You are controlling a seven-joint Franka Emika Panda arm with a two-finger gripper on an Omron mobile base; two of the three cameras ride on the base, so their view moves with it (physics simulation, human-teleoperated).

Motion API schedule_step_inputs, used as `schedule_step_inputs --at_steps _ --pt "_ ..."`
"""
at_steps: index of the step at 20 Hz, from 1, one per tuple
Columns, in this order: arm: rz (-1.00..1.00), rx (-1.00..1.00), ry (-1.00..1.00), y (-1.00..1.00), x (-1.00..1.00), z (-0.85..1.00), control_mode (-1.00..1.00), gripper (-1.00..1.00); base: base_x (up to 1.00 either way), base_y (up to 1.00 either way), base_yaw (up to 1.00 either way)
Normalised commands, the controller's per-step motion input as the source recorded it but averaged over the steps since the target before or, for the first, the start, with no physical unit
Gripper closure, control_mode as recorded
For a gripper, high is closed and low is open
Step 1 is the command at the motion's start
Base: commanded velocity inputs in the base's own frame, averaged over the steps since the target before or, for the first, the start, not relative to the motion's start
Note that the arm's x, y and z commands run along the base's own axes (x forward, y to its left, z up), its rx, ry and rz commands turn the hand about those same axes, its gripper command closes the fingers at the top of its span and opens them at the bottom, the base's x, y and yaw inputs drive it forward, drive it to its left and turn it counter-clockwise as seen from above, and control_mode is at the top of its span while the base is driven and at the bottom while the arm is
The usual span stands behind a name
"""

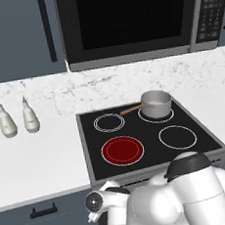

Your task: Turn off the front left burner of the stove.

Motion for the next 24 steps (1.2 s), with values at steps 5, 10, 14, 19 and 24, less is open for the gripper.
schedule_step_inputs --at_steps 5,10,14,19,24 --pt "0.00 0.00 -0.01 0.00 0.20 -0.07 -1.00 -1.00 0.00 0.00 0.00" --pt "0.00 0.00 0.00 0.04 0.01 -0.12 -1.00 -1.00 0.00 0.00 0.00" --pt "0.00 0.00 -0.01 0.01 0.18 -0.12 -1.00 -1.00 0.00 0.00 0.00" --pt "0.00 0.00 -0.05 0.00 0.19 -0.01 -1.00 -1.00 0.00 0.00 0.00" --pt "0.00 0.00 -0.04 0.00 0.20 0.00 -1.00 1.00 0.00 0.00 0.00"
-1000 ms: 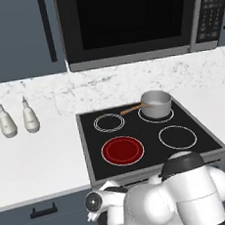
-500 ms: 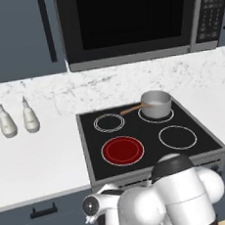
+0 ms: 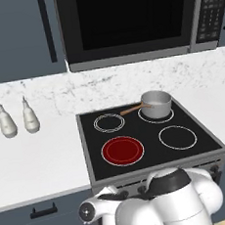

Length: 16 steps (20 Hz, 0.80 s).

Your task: Turn off the front left burner of the stove.

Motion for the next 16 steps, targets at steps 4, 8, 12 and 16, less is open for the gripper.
schedule_step_inputs --at_steps 4,8,12,16 --pt "0.00 0.00 0.00 0.00 0.08 0.00 -1.00 1.00 0.00 0.00 0.00" --pt "0.00 0.00 0.00 0.00 0.12 0.00 -1.00 1.00 0.00 0.00 0.00" --pt "0.00 0.02 0.00 -0.02 0.15 0.00 -1.00 1.00 0.00 0.00 0.00" --pt "-0.05 0.14 0.00 -0.24 0.04 0.03 -1.00 1.00 0.00 0.00 0.00"
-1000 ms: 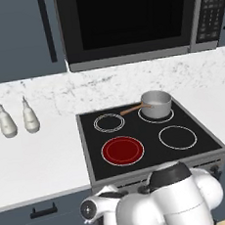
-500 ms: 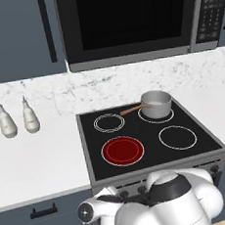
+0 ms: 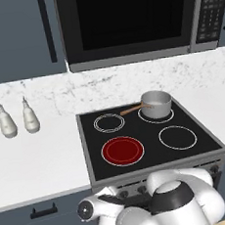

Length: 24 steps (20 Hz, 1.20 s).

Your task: Turn off the front left burner of the stove.

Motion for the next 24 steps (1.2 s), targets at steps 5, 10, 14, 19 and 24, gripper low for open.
schedule_step_inputs --at_steps 5,10,14,19,24 --pt "-0.19 0.34 -0.05 -0.65 0.00 0.02 -1.00 1.00 0.00 0.00 0.00" --pt "-0.26 0.37 -0.20 -0.82 0.00 0.00 -1.00 1.00 0.00 0.00 0.00" --pt "-0.31 0.37 -0.26 -0.80 0.00 0.00 -1.00 1.00 0.00 0.00 0.00" --pt "-0.29 0.27 -0.17 -0.39 0.02 0.03 -1.00 1.00 0.00 0.00 0.00" --pt "0.00 0.00 0.00 0.00 0.00 0.00 -1.00 1.00 0.00 0.00 0.00"
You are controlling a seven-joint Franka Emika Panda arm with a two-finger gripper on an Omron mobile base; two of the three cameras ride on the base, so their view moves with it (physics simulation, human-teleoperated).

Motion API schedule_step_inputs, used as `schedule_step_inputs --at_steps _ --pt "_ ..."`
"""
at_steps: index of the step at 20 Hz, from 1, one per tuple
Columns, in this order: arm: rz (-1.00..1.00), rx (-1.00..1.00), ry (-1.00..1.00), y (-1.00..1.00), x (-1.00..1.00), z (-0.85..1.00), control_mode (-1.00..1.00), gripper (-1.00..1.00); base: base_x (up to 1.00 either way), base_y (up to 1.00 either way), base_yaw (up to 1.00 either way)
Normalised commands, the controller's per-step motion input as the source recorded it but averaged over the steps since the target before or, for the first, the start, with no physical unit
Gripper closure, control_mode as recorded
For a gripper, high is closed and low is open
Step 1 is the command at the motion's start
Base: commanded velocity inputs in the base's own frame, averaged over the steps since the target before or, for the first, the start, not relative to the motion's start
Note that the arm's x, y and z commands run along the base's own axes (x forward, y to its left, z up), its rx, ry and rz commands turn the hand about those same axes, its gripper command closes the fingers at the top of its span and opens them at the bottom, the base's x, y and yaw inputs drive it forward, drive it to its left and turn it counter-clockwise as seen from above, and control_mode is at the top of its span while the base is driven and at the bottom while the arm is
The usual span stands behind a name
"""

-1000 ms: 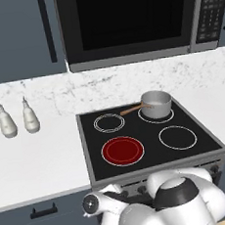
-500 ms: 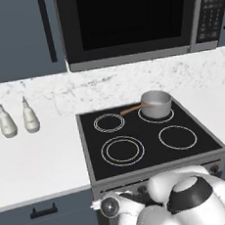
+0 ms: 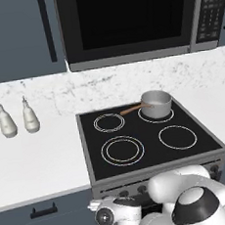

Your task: Turn off the front left burner of the stove.

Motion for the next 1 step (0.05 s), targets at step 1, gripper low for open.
schedule_step_inputs --at_steps 1 --pt "0.00 0.00 0.00 0.00 0.00 0.00 -1.00 1.00 0.00 0.00 0.00"
